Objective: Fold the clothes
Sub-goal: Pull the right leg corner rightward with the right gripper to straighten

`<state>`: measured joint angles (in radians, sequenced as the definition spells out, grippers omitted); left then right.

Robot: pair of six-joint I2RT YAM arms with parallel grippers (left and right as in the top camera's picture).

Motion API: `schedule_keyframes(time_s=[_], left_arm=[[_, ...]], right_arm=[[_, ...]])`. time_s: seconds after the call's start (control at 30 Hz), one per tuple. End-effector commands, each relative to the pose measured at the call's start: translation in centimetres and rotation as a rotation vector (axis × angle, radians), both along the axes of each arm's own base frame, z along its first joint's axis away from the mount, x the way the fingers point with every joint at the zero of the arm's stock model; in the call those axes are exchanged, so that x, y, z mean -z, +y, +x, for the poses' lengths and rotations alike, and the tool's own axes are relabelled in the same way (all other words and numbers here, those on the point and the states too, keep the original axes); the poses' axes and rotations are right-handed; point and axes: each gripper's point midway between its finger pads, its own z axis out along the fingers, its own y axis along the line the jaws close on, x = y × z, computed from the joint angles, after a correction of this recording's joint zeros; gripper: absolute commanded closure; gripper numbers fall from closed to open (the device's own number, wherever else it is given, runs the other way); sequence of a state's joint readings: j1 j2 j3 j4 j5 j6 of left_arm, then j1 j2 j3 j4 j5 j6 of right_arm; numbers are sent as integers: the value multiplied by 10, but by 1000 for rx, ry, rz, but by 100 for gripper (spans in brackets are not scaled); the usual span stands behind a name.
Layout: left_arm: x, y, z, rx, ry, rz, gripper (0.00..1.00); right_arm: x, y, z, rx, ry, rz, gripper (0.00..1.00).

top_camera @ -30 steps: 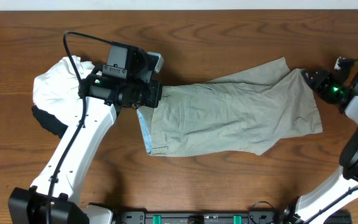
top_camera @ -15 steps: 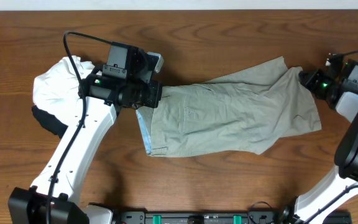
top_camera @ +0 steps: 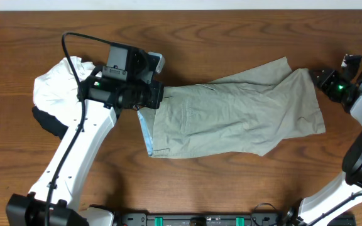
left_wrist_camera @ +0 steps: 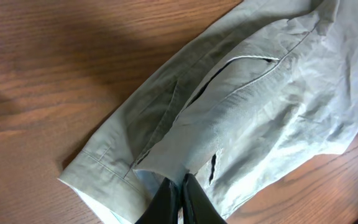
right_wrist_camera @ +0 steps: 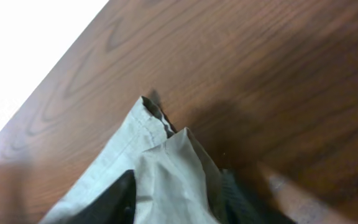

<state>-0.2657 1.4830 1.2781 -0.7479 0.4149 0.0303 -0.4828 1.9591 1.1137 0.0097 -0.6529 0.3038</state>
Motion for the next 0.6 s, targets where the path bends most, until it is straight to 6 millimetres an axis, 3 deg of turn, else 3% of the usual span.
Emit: schedule_keyframes(time_s=[0.0, 0.23, 0.43, 0.57], left_arm=[[-16, 1, 2, -3, -47, -4, 94], [-16, 1, 3, -2, -48, -5, 94], [-16, 1, 3, -2, -48, -5, 94], [-16, 1, 3, -3, -48, -5, 94]], right_arm=[[-9, 4, 11, 3, -11, -93, 54], [3, 15, 23, 0, 2, -194, 59], [4, 13, 22, 4, 2, -184, 98], [3, 10, 18, 0, 0, -146, 97]])
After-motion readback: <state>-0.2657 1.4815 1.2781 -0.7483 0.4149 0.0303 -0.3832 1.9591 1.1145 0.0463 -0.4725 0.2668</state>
